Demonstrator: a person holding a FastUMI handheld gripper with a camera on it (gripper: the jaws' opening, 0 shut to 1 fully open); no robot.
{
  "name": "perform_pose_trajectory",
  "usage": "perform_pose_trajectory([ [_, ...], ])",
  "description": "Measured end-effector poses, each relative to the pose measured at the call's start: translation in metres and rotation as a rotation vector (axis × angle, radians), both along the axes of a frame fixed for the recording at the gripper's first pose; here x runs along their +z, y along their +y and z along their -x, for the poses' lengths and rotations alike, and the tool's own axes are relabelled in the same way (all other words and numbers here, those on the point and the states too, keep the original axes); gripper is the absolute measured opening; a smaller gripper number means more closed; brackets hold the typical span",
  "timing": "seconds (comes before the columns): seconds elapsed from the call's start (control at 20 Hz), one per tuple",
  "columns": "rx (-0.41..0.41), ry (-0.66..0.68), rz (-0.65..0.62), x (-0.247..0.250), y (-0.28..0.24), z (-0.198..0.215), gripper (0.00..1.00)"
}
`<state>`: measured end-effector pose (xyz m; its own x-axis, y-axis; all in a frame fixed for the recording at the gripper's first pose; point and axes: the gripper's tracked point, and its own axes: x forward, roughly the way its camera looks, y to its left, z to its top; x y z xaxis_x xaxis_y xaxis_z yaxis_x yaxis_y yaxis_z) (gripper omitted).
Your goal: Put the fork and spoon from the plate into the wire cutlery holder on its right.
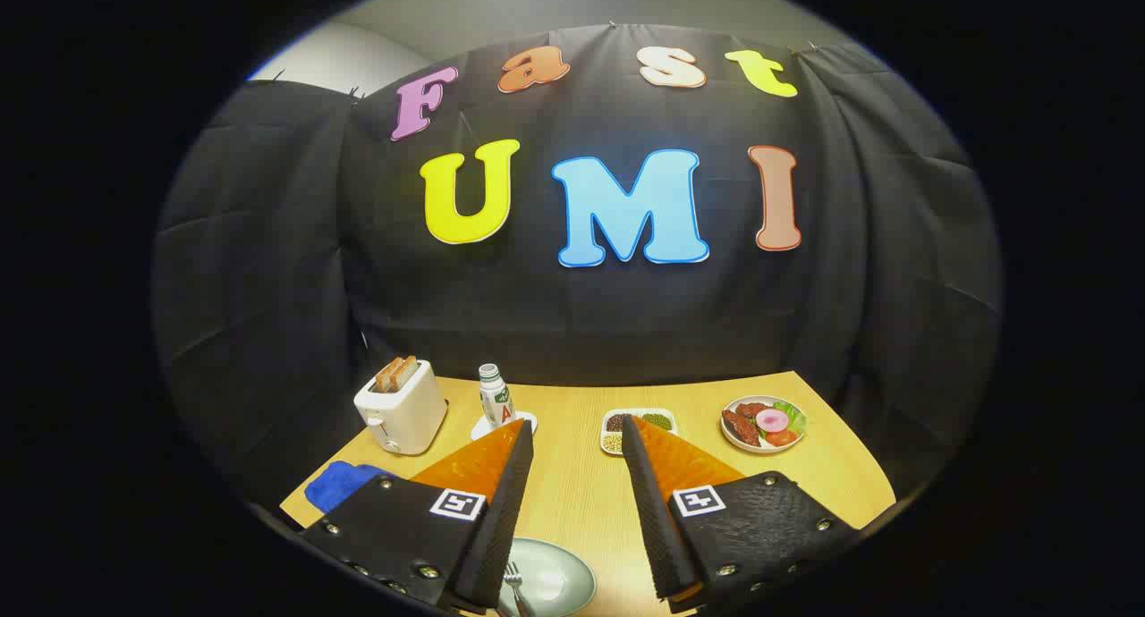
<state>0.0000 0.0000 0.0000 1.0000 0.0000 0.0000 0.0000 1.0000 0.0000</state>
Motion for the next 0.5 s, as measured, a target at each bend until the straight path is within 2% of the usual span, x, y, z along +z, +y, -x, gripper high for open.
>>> perform_pose_trajectory([
  [0.5,0.014,0.029,0.007,-0.01,-0.0025,-0.0046,0.62],
])
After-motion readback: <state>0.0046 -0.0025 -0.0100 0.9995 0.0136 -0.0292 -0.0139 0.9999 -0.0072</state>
